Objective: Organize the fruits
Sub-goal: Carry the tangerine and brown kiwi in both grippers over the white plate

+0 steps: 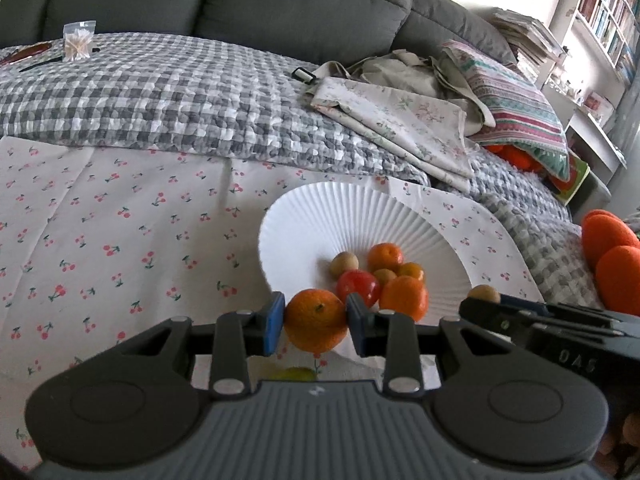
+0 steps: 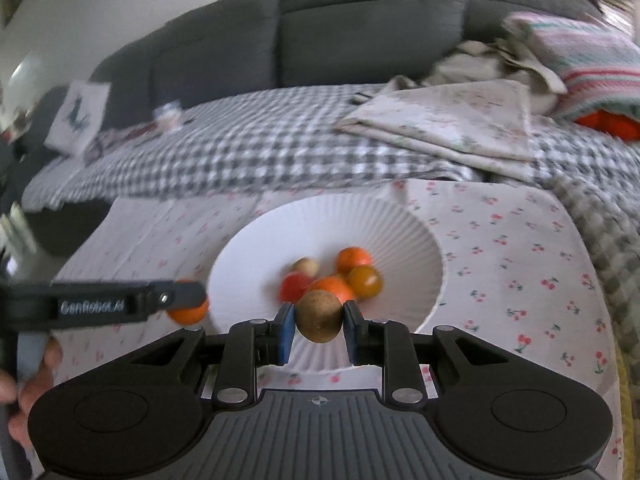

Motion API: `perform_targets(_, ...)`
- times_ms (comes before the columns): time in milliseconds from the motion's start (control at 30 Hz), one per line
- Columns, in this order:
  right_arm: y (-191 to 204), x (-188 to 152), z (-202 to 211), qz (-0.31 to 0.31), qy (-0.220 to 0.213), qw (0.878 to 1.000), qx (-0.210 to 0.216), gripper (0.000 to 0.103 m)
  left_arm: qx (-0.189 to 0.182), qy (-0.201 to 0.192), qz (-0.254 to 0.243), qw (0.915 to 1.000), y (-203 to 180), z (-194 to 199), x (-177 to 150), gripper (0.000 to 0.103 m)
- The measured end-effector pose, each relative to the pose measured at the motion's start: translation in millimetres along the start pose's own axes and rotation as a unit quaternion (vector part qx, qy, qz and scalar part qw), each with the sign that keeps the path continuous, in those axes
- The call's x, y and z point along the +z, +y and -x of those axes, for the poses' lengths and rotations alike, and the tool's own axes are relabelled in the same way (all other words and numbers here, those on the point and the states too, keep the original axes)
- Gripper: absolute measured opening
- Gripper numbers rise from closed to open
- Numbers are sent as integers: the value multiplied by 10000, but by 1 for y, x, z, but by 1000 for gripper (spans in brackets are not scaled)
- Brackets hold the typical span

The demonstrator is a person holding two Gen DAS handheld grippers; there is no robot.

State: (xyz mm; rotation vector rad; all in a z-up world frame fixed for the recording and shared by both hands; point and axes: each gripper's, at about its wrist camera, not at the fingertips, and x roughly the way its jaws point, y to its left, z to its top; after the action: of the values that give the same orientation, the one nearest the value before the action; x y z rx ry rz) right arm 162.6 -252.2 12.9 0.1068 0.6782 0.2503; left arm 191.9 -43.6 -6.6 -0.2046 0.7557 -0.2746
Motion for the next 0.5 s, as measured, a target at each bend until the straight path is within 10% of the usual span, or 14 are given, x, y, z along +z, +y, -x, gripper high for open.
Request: perform_targets(500, -4, 20, -40, 92, -178, 9998, -27, 24, -20, -268, -147, 9995, -6, -32, 14, 32)
